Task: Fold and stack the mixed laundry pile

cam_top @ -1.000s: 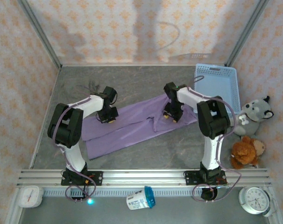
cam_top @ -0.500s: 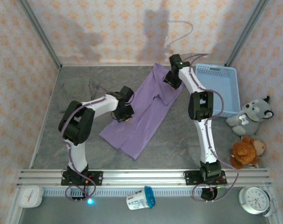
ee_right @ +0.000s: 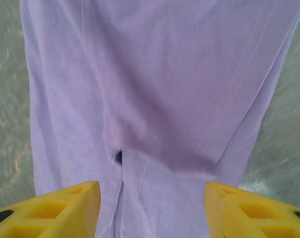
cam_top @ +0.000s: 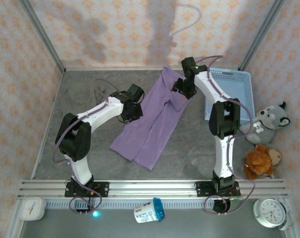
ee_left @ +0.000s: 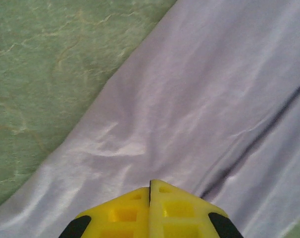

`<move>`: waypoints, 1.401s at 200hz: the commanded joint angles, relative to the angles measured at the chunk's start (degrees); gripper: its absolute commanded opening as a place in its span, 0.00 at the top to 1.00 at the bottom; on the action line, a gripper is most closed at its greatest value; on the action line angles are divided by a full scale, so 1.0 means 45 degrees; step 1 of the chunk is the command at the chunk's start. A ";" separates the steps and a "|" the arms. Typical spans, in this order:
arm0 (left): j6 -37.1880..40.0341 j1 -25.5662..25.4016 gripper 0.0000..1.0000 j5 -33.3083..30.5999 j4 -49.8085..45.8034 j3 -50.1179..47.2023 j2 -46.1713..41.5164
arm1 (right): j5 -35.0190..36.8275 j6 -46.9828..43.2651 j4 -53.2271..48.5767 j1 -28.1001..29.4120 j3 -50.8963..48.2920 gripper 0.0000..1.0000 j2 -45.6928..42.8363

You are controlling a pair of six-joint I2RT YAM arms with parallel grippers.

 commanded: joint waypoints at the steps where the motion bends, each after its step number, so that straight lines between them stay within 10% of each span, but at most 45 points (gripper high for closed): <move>1: 0.1064 0.0058 1.00 -0.0767 -0.0537 -0.0530 0.0474 | -0.0247 0.0581 0.0901 0.0458 -0.1507 0.43 -0.0443; 72: 0.0786 0.0001 1.00 0.0096 0.0694 -0.1422 0.2150 | 0.1144 0.2417 0.2923 0.0774 -0.2500 0.43 0.1250; 128: -0.2131 -0.0561 1.00 0.2880 0.2626 -0.3822 0.0905 | 0.0773 0.1657 0.1942 0.1008 0.0686 0.44 0.3742; 204: -0.2605 -0.1369 1.00 0.2654 0.2374 -0.2627 0.0440 | 0.1218 0.0780 0.0558 0.1188 0.3945 0.43 0.4351; 253: -0.0221 -0.0735 0.47 0.1593 0.0344 -0.1654 -0.0749 | 0.2286 0.0594 0.1144 0.1247 0.0424 0.35 0.0242; 280: 0.0542 -0.0712 0.41 0.1916 -0.0220 -0.1748 -0.1570 | 0.2512 0.0817 0.2165 0.1370 -0.3149 0.34 -0.2659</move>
